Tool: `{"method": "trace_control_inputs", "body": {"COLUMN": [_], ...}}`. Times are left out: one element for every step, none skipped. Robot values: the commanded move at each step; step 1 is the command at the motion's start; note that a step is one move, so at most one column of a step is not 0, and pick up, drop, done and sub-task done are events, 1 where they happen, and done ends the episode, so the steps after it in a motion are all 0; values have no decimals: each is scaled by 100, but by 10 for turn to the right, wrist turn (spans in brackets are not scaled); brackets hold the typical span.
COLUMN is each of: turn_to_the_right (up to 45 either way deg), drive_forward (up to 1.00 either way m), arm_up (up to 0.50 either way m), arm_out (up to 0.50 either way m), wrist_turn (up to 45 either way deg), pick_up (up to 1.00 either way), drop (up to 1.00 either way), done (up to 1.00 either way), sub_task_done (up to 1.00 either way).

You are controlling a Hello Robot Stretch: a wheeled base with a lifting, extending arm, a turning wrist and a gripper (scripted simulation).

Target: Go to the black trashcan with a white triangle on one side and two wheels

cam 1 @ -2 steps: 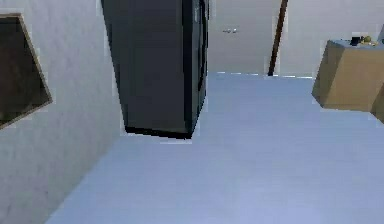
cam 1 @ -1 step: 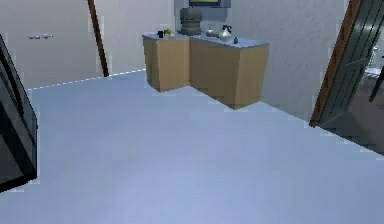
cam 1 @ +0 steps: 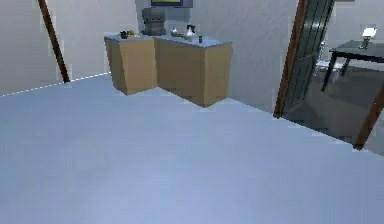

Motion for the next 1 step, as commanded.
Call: {"method": "trace_control_inputs", "body": {"turn_to_the_right": [0], "drive_forward": [30], "arm_up": [0], "arm_out": [0], "wrist_turn": [0], "pick_up": [0], "drop": [0], "done": [0], "sub_task_done": [0]}}
